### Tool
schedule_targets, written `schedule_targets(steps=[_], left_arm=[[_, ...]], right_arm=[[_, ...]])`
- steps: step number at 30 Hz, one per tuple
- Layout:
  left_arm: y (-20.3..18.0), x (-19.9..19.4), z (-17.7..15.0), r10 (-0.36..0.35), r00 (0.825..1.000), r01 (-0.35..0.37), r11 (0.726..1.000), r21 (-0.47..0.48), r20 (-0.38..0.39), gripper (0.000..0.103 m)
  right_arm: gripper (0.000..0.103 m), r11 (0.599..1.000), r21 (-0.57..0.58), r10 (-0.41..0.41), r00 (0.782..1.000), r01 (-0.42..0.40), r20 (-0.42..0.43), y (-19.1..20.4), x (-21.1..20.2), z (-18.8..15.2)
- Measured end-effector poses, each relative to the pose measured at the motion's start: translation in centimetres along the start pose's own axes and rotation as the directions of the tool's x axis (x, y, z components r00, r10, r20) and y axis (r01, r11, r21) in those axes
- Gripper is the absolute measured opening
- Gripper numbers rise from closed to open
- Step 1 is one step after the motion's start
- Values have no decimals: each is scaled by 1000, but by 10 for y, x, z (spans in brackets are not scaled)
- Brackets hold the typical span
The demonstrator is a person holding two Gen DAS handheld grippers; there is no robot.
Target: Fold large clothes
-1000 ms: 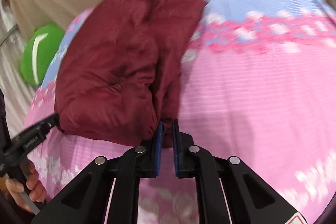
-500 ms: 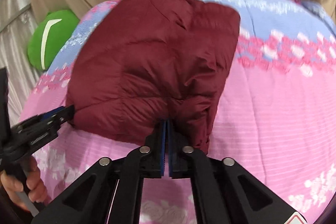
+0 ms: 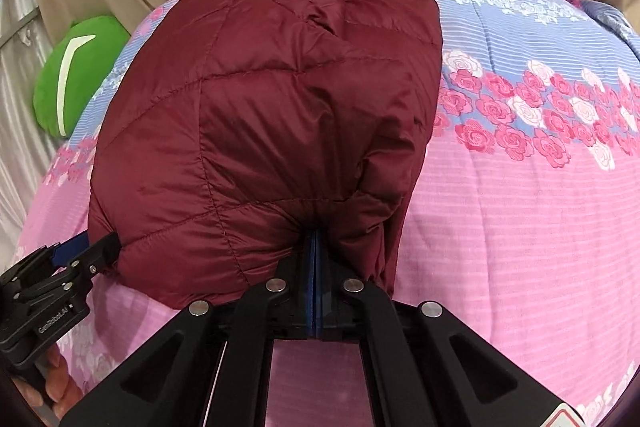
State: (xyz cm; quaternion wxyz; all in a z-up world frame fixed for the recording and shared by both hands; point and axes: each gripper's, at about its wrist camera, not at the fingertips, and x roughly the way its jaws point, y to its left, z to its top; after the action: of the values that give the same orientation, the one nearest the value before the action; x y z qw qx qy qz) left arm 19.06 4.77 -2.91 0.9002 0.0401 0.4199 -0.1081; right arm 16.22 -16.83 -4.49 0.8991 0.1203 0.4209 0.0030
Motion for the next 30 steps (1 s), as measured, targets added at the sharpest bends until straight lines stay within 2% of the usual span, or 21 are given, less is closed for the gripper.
schedule_targets(steps=[2, 3, 8, 9, 11, 13, 16, 19, 21, 30], left_arm=[[1, -6, -3, -8, 1000, 8, 1000, -5, -1, 51], [1, -9, -5, -10, 1000, 10, 1000, -6, -1, 52], [-3, -24, -31, -31, 999, 32, 998, -47, 16, 72], [-6, -25, -35, -32, 999, 33, 998, -48, 20, 76], [-15, -28, -46, -24, 999, 26, 999, -46, 31, 81], [-25, -31, -54, -2, 999, 4, 1000, -29, 45, 87], [-37, -43, -60, 60, 992, -61, 998, 6, 112, 94], [-44, -50, -64, 97, 983, -102, 994, 27, 155, 94], [-48, -50, -65, 112, 982, -118, 992, 34, 155, 94], [-51, -51, -66, 163, 974, -172, 984, 44, 160, 95]], right_arm=[[0, 999, -20, -44, 999, 44, 15, 6, -14, -10], [4, 998, -25, -56, 998, 57, 31, 9, -23, -18], [34, 994, -15, -104, 985, 107, 135, 13, -65, -50], [37, 993, -14, -118, 981, 121, 153, 13, -70, -53], [51, 984, -21, -170, 965, 178, 201, 19, -79, -63], [58, 979, -21, -193, 952, 203, 236, 20, -85, -71], [61, 978, -11, -197, 948, 206, 251, 19, -88, -81], [63, 979, -3, -198, 956, 204, 217, 19, -79, -88], [63, 980, 5, -198, 962, 200, 188, 19, -75, -90], [66, 976, -2, -214, 959, 218, 186, 26, -71, -93]])
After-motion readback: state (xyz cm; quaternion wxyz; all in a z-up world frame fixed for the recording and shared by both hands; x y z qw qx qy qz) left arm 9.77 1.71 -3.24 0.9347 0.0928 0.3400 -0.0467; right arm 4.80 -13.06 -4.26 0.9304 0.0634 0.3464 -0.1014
